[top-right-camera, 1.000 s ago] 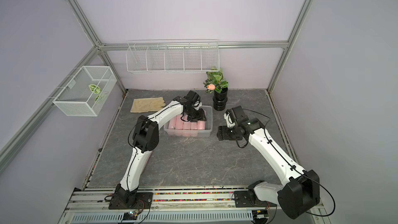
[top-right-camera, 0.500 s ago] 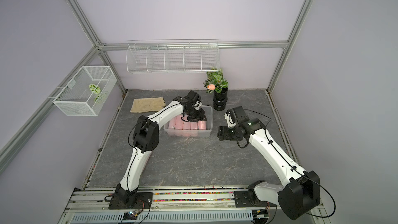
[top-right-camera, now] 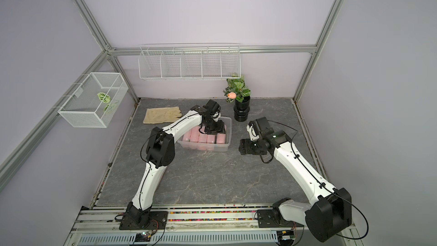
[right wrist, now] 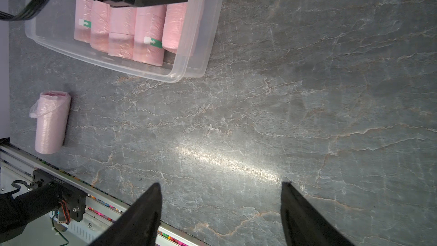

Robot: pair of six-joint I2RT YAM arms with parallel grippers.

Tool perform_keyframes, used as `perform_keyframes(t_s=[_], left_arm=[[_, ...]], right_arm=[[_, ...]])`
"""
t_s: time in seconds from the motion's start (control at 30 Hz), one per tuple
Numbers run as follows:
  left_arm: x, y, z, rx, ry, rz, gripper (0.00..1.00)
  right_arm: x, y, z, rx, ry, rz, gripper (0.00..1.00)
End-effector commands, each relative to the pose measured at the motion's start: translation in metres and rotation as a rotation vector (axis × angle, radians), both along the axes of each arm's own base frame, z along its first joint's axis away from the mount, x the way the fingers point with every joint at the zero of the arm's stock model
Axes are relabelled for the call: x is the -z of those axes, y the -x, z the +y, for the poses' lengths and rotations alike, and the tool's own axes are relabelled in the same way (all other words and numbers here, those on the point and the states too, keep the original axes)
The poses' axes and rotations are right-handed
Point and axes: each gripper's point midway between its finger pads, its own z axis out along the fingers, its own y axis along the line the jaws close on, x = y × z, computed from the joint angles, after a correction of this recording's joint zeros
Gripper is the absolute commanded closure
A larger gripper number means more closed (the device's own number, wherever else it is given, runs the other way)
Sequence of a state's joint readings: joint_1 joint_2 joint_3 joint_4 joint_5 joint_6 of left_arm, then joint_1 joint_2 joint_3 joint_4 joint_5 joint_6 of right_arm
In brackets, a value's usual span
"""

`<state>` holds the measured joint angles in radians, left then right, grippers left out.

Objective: Put the roll of trash bags into the storage box
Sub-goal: Place the roll of trash bags in the storage box.

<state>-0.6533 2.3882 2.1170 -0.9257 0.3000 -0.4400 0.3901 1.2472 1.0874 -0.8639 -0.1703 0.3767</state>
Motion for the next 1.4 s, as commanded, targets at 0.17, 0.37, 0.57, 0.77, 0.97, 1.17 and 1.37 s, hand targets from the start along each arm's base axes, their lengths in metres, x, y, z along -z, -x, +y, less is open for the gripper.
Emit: perform_keyframes(t_s=[0.17, 0.37, 0.57, 0.77, 0.97, 1.17, 1.37], left_arm=[[-0.047, -0.007, -0.008, -0.011, 0.045, -0.105, 0.39], [-0.067, -0.01, -0.014, -0.006, 0.092, -0.143, 0.4], [-0.063, -0.015, -0.03, 0.02, 0.155, -0.141, 0.44], [-0.047, -0.021, -0.042, 0.037, 0.175, -0.121, 0.52], [-0.026, -0.026, -0.044, 0.042, 0.152, -0.104, 0.52], [-0.011, -0.027, -0.039, 0.025, 0.1, -0.106, 0.52], [0.002, -0.013, -0.034, 0.042, 0.061, -0.08, 0.52]], right_arm=[[-0.001, 0.004, -0.004, 0.0, -0.007, -0.009, 0.2], [0.0, 0.004, -0.004, 0.0, -0.006, -0.004, 0.2], [0.0, 0.004, -0.004, 0.004, -0.004, -0.002, 0.2], [0.001, 0.005, -0.005, 0.008, -0.001, -0.001, 0.2], [0.002, 0.006, -0.005, 0.008, -0.003, 0.005, 0.2], [0.002, 0.007, -0.006, 0.011, -0.004, 0.005, 0.2], [0.003, 0.007, -0.005, 0.01, -0.005, 0.005, 0.2]])
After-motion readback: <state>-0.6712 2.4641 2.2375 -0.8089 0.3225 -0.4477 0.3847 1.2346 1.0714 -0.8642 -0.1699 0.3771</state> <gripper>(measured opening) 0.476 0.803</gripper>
